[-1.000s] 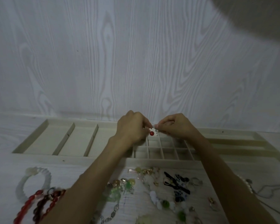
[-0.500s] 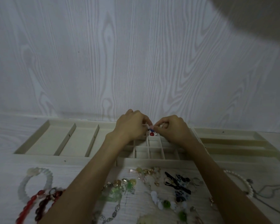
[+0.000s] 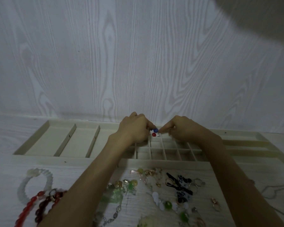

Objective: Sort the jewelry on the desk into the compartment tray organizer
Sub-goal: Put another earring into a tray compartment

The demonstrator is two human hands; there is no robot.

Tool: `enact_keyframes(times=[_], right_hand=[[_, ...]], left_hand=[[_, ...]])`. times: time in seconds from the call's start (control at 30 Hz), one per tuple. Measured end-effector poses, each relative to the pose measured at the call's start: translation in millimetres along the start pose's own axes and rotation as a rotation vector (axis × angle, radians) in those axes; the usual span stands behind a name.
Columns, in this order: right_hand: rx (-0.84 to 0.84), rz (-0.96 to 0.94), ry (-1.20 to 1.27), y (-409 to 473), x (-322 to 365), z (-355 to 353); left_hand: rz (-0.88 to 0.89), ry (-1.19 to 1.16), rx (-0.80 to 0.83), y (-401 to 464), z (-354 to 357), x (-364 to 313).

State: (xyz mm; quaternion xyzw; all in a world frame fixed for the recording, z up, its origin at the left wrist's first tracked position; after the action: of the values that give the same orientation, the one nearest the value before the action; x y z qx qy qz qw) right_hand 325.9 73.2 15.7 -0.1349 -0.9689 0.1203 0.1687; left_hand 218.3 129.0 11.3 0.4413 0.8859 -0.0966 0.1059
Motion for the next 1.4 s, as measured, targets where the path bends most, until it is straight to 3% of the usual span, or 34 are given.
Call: enact_keyframes(times=[0.23, 0.5, 0.77, 0.9, 1.1, 1.23, 1.4], right_hand=[[-0.156, -0.023, -0.044, 4.5, 2.6, -7.3], [-0.146, -0.009, -0.138, 4.0, 7.2, -0.8], [-0.158, 0.030, -0.224, -0.4, 7.4, 0.6], [-0.146, 0.026, -0.186, 2.8, 5.6, 3.4], [-0.236, -0.024, 0.058, 3.3, 2.2, 0.3], [-0.315, -0.020, 0.050, -0.3, 2.0, -9.0], [-0.224, 0.001, -0.069, 5.6, 3.4, -0.4]], left_hand=[[0.021, -0.086, 0.033, 2.2, 0.3, 2.7], [-0.014, -0.027, -0.067, -1.7, -13.9, 3.4], [-0.068, 0.034, 0.021, -1.9, -0.4, 1.4], [-0.071, 0.036, 0.024, -2.4, -2.1, 2.8], [-0.044, 0.014, -0.023, -4.2, -8.0, 0.7], [-0.043, 0.020, 0.022, -3.0, -2.8, 1.7], [-0.031, 0.020, 0.032, -0.6, -1.3, 3.1]])
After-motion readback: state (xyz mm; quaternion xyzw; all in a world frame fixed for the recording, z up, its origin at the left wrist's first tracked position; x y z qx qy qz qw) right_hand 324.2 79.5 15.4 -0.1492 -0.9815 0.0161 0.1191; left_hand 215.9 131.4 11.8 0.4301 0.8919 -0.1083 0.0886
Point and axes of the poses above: each hand's wrist, its own y-axis towards the middle knuckle, its own z-axis out of the palm, x = y × z, the point moved 7 cm from there along y, towards the middle knuckle, and after that the axes turned 10 degrees about x, right-handed, at the moved point
